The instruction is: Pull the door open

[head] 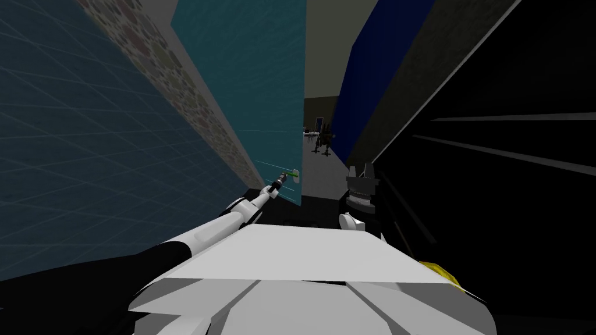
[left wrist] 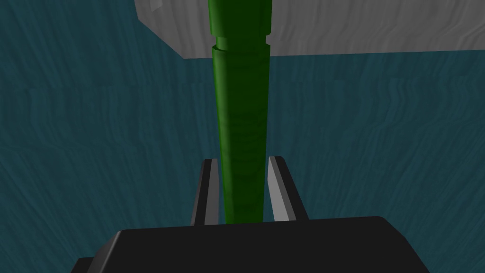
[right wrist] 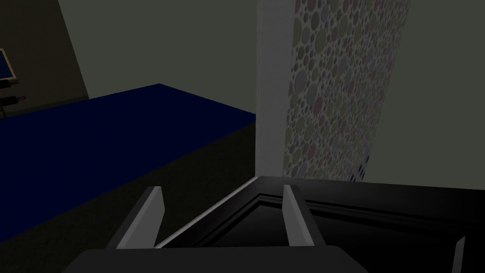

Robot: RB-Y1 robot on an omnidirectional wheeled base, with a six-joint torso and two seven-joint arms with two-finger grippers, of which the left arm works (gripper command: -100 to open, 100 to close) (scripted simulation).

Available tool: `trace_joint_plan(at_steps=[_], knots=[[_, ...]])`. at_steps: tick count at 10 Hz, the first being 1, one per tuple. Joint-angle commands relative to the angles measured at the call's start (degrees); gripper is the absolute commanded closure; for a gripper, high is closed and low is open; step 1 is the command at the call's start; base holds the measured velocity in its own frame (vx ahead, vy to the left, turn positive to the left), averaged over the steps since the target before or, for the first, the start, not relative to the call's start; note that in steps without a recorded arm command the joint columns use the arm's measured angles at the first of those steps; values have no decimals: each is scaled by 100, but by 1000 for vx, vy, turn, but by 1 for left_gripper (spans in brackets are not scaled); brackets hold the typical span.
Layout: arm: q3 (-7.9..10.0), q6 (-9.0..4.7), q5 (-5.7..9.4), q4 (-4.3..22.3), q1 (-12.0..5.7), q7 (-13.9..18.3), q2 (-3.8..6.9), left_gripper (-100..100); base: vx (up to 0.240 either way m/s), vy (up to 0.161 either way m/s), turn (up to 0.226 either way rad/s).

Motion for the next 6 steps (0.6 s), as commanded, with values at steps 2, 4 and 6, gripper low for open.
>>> trace_joint_plan(at_steps=[2,4,6], knots=[[-65,-247,-4,233,-29,149,98,100,-55,21,-84],[-148,-430,-11,280,24,348,302,100,-66,16,-139],[-230,-610,-19,327,76,546,503,100,-80,12,-134]])
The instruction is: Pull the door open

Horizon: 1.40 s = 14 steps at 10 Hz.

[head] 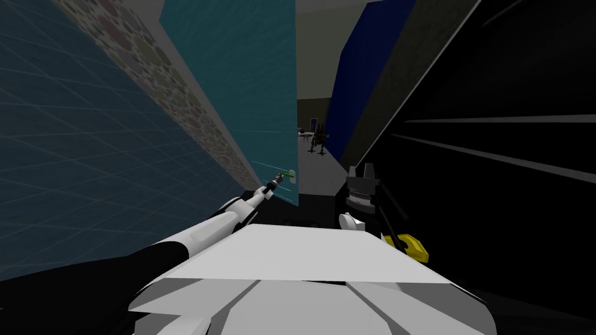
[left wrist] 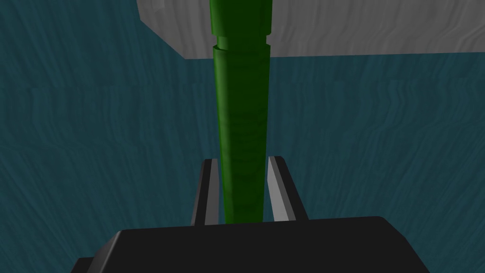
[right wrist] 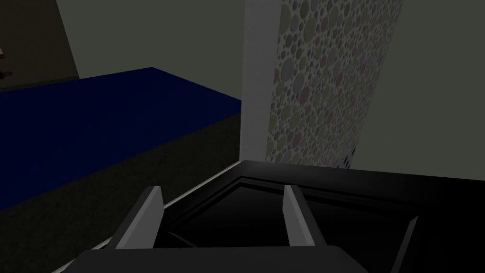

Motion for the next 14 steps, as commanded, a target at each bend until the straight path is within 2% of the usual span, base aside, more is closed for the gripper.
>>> trace_joint_plan(at_steps=[1,2,3,4,6,9,10,11,12,13,14], knots=[[-94,-185,-22,50,56,175,135,100,-91,-7,-121],[-132,-269,-26,72,79,267,227,100,-95,-2,-91],[-199,-416,-36,110,121,429,390,100,-134,13,-159],[-229,-482,-40,127,139,501,463,100,-149,8,-107],[-229,-482,-40,127,139,501,463,100,-63,4,8],[-303,-641,-52,171,184,678,639,100,-38,-17,-55],[-237,-552,-22,171,168,626,677,100,-14,1,5],[-321,-738,-22,192,224,727,794,100,-66,23,-67],[-321,-738,-22,194,224,727,794,100,-79,24,-52],[-459,-1009,-30,203,308,859,932,100,-127,66,-138],[-459,-1009,-30,203,308,859,932,100,-124,90,-80]])
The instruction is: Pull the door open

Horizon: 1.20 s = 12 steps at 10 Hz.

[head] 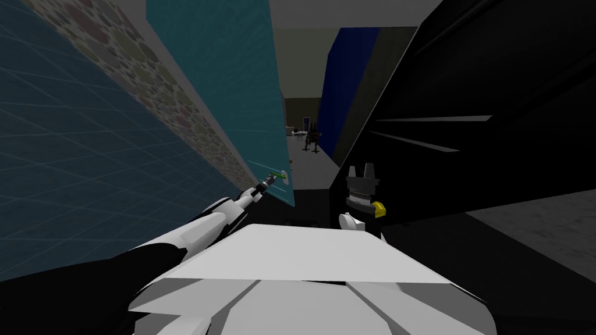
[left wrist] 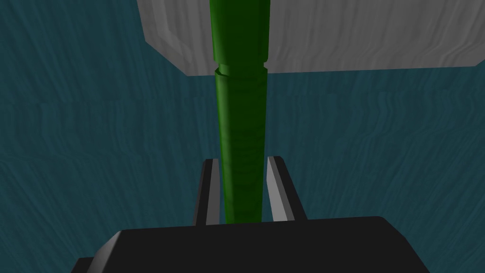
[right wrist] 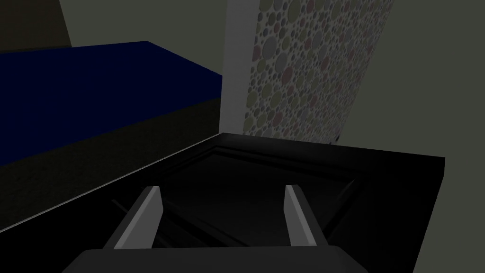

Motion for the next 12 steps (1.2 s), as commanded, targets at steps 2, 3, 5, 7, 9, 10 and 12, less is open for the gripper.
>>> trace_joint_plan(at_steps=[2,3,5,7,9,10,12], knots=[[-49,0,-17,-180,125,9,5,100,-49,25,17],[-152,-205,-23,-172,188,108,109,100,-65,44,-89],[-204,-306,-27,-165,219,157,160,100,-84,85,-75],[-204,-306,-27,-65,219,157,160,100,-22,3,9],[-204,-306,-27,-168,219,157,160,100,-1,-7,17],[-253,-404,-30,-164,249,204,210,100,-19,30,-43],[-340,-576,-36,-158,302,286,297,100,-54,49,-71]])
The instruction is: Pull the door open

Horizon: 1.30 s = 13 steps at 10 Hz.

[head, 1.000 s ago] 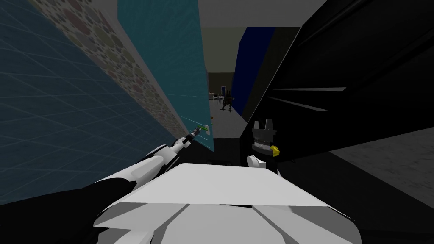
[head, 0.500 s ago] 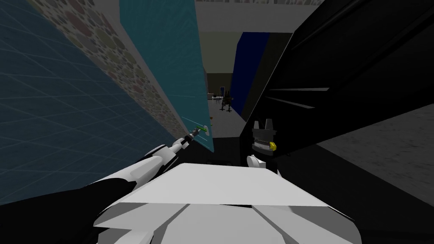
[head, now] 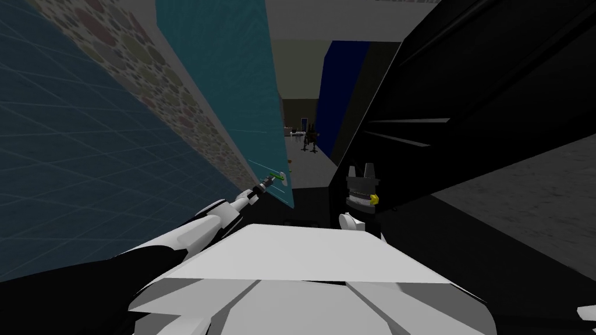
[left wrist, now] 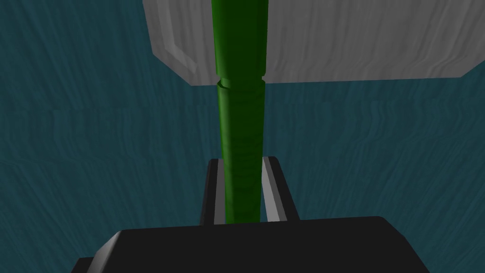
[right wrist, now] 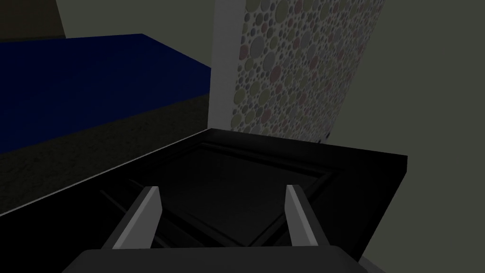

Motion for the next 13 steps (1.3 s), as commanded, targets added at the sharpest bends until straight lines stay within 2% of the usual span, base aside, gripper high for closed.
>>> trace_joint_plan(at_steps=[1,2,5,6,7,12,13], knots=[[-109,-165,-25,-47,78,77,30,100,-100,85,-93],[-33,-32,18,-233,182,48,105,-100,-156,41,90],[-4,-67,49,-218,243,59,148,-100,-195,-5,97],[-5,-27,47,-298,265,55,159,-100,-101,6,14],[64,84,56,-295,236,-23,82,-100,98,-7,-89],[224,337,72,-267,145,-208,-114,-100,194,-59,-80],[204,296,71,-285,166,-180,-85,-100,79,-13,-3]])
